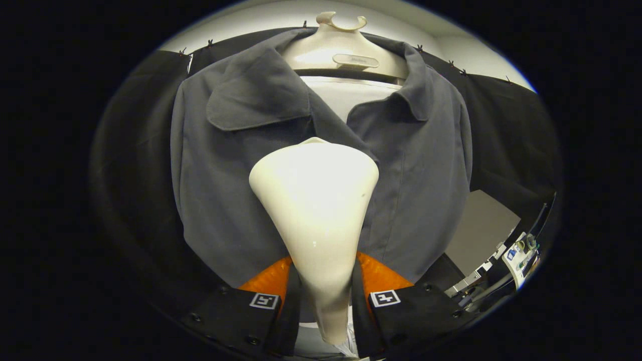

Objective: Iron the clothes twice with a garment steamer, once on the left side and once on the right side.

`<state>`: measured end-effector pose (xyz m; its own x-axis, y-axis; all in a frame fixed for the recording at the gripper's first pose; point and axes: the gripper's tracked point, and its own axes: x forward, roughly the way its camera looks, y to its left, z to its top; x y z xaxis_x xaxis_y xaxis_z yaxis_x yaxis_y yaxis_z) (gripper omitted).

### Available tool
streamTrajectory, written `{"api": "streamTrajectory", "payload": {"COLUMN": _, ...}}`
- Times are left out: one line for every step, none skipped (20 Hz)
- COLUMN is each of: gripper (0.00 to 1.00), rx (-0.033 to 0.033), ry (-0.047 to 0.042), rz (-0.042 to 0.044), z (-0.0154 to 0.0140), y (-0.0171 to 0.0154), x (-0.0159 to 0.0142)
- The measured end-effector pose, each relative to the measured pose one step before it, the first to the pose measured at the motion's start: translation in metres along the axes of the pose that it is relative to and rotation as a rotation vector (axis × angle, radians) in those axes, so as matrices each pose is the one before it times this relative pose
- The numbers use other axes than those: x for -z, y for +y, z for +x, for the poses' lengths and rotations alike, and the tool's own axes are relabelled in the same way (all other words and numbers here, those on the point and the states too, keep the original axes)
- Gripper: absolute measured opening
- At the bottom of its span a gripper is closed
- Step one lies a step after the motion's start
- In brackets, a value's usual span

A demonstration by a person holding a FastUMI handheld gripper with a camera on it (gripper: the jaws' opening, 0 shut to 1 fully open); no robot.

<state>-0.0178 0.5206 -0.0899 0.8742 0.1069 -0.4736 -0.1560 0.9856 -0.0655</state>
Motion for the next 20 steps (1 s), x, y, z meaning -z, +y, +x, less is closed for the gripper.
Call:
{"api": "streamTrajectory", "payload": {"gripper": 0.52, "rx": -0.00079, "ry": 0.0057, "rz": 0.00613, "z": 0.00269, "y": 0.00015, "x": 0.00559}}
{"api": "streamTrajectory", "payload": {"gripper": 0.52, "rx": -0.00115, "ry": 0.01075, "rz": 0.00232, "z": 0.00458, "y": 0.0008, "x": 0.00663}}
{"api": "streamTrajectory", "payload": {"gripper": 0.52, "rx": -0.0019, "ry": 0.01112, "rz": 0.00575, "z": 0.00326, "y": 0.00176, "x": 0.00812}}
{"api": "streamTrajectory", "payload": {"gripper": 0.52, "rx": -0.0052, "ry": 0.01227, "rz": 0.00277, "z": 0.00377, "y": 0.00003, "x": 0.00898}}
{"api": "streamTrajectory", "payload": {"gripper": 0.52, "rx": -0.00568, "ry": 0.01079, "rz": 0.00188, "z": 0.00195, "y": 0.00105, "x": 0.00806}}
{"api": "streamTrajectory", "payload": {"gripper": 0.52, "rx": -0.00529, "ry": 0.01401, "rz": -0.00118, "z": 0.00356, "y": 0.00038, "x": 0.00835}}
{"api": "streamTrajectory", "payload": {"gripper": 0.52, "rx": -0.00366, "ry": 0.01531, "rz": 0.00496, "z": 0.00296, "y": -0.0001, "x": 0.00932}}
{"api": "streamTrajectory", "payload": {"gripper": 0.52, "rx": -0.00463, "ry": 0.01698, "rz": 0.00897, "z": 0.00277, "y": 0.00007, "x": 0.00952}}
{"api": "streamTrajectory", "payload": {"gripper": 0.52, "rx": -0.00425, "ry": 0.01377, "rz": 0.0074, "z": 0.00261, "y": 0.00004, "x": 0.00911}}
{"api": "streamTrajectory", "payload": {"gripper": 0.52, "rx": -0.00117, "ry": 0.01355, "rz": 0.00485, "z": 0.00273, "y": -0.00035, "x": 0.00894}}
{"api": "streamTrajectory", "payload": {"gripper": 0.52, "rx": -0.00209, "ry": 0.01358, "rz": 0.00151, "z": 0.00243, "y": -0.00023, "x": 0.00871}}
{"api": "streamTrajectory", "payload": {"gripper": 0.52, "rx": -0.0031, "ry": 0.01586, "rz": -0.00092, "z": 0.00212, "y": -0.00034, "x": 0.00891}}
{"api": "streamTrajectory", "payload": {"gripper": 0.52, "rx": -0.00176, "ry": 0.01594, "rz": 0.00156, "z": 0.00176, "y": -0.00081, "x": 0.00833}}
{"api": "streamTrajectory", "payload": {"gripper": 0.52, "rx": -0.00081, "ry": 0.01348, "rz": -0.00058, "z": 0.00186, "y": -0.00104, "x": 0.00734}}
{"api": "streamTrajectory", "payload": {"gripper": 0.52, "rx": 0.00189, "ry": 0.01369, "rz": -0.00081, "z": 0.00106, "y": -0.00169, "x": 0.00664}}
{"api": "streamTrajectory", "payload": {"gripper": 0.52, "rx": 0.00186, "ry": 0.00957, "rz": -0.00116, "z": 0.00069, "y": -0.00192, "x": 0.00544}}
{"api": "streamTrajectory", "payload": {"gripper": 0.52, "rx": 0.00261, "ry": 0.00712, "rz": 0.00029, "z": 0.00359, "y": 0.00642, "x": 0.00579}}
{"api": "streamTrajectory", "payload": {"gripper": 0.52, "rx": 0.00151, "ry": 0.0085, "rz": 0.00046, "z": 0.00583, "y": -0.00884, "x": 0.00133}}
{"api": "streamTrajectory", "payload": {"gripper": 0.52, "rx": 0.00276, "ry": 0.0083, "rz": 0.00014, "z": 0.00399, "y": 0.00002, "x": 0.01082}}
{"api": "streamTrajectory", "payload": {"gripper": 0.52, "rx": 0.00322, "ry": 0.00828, "rz": -0.00097, "z": -0.0007, "y": -0.00376, "x": 0.00384}}
